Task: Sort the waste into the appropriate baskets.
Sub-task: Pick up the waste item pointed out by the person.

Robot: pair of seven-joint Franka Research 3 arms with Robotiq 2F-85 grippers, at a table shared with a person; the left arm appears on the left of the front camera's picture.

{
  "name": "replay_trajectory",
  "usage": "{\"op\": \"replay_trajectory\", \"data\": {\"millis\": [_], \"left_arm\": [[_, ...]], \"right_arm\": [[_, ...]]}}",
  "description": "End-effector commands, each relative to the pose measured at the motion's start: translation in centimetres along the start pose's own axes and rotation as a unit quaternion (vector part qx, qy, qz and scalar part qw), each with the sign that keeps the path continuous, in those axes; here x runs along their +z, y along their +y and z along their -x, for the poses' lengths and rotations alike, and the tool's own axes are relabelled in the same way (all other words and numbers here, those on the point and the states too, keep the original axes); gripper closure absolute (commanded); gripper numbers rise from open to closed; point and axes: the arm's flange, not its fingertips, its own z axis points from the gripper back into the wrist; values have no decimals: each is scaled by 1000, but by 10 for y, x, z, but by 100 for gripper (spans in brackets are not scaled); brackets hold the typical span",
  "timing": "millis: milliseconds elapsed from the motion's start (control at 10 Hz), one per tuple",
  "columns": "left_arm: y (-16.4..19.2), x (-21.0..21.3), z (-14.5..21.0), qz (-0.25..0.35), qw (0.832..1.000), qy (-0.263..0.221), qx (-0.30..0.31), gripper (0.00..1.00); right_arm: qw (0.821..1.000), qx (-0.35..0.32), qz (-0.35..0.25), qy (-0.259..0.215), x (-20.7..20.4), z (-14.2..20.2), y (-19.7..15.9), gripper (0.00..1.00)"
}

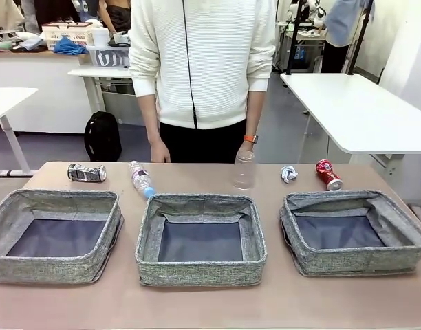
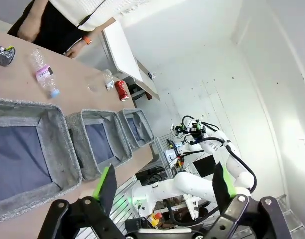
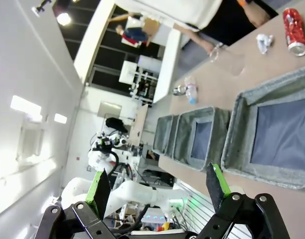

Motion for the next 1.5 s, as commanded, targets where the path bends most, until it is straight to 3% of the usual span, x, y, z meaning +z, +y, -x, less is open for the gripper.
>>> {"op": "replay_trajectory", "data": {"millis": [0, 1000, 1100, 1200, 1300, 1400], "left_arm": [[-3, 2, -1, 9, 1000, -1, -13, 0], [-2, 1, 2, 0, 1000, 0, 0, 0], [-9, -17, -4, -49, 997, 46, -39, 0], [-11, -53, -19, -117, 982, 101, -111, 0], [-4, -93, -46, -220, 948, 119, -199, 0], [3, -158, -71, -272, 891, 187, -310, 0]], "right_arm": [[1000, 16, -10, -5, 0, -4, 1, 0], [1000, 16, -10, -5, 0, -4, 1, 0], [1000, 16, -10, -5, 0, -4, 1, 0], [1000, 16, -10, -5, 0, -4, 1, 0], [1000, 16, -10, -5, 0, -4, 1, 0], [1000, 16, -10, -5, 0, -4, 1, 0]]}}
